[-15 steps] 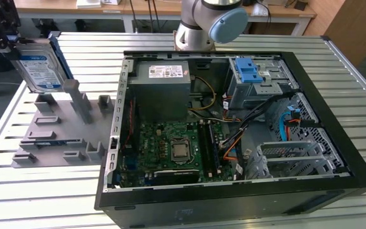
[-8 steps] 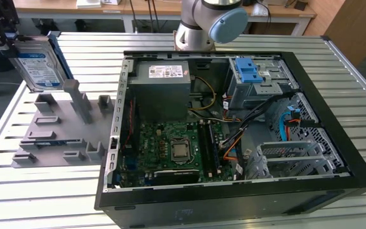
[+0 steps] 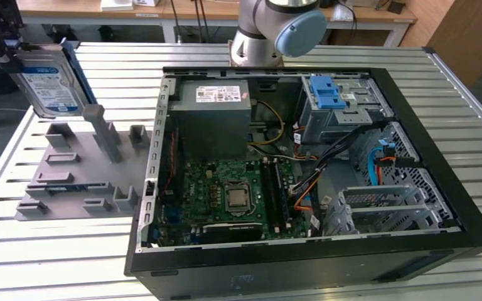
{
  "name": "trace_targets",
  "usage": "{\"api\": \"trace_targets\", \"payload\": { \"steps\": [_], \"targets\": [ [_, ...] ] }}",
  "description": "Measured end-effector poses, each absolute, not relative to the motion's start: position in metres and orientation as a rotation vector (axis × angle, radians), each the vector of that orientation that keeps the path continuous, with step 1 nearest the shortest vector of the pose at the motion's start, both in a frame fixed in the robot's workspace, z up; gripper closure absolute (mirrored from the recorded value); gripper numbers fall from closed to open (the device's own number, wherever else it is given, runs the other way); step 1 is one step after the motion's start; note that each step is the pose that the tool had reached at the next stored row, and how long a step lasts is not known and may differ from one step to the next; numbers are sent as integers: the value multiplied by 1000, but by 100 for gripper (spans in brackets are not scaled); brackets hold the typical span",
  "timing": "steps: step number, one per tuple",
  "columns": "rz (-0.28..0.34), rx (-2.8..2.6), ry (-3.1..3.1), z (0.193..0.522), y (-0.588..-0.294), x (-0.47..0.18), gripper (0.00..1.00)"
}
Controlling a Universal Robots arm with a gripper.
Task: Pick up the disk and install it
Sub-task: 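Pick up the disk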
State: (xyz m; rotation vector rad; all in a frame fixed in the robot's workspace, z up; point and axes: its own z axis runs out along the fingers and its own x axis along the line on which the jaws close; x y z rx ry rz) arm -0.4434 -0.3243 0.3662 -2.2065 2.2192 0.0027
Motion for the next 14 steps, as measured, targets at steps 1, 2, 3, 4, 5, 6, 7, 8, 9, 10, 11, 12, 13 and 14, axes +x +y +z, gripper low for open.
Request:
{"api": "trace_targets", "payload": {
  "steps": [1,2,3,4,5,6,7,8,9,10,11,12,13,14],
  "targets": [
    [3,-2207,2219,367,-324,-443,64],
    [3,-2206,2219,368,-324,-443,64],
    [3,-2206,2219,368,-324,-443,64],
    [3,-2206,2219,369,-324,-443,64],
    [3,-2206,2219,370,-324,-443,64],
    [3,-2206,2219,370,-324,-443,64],
    [3,-2206,2219,371,-324,-443,64],
    [3,-2206,2219,372,-324,-443,64],
    [3,-2206,2219,373,-324,-443,64],
    [3,-2206,2219,373,-324,-443,64],
    [3,-2206,2219,374,-324,-443,64],
    [3,-2206,2219,375,-324,-443,64],
    [4,-2206,2219,375,-324,-443,64],
    [4,-2206,2219,376,-324,-443,64]
  ]
}}
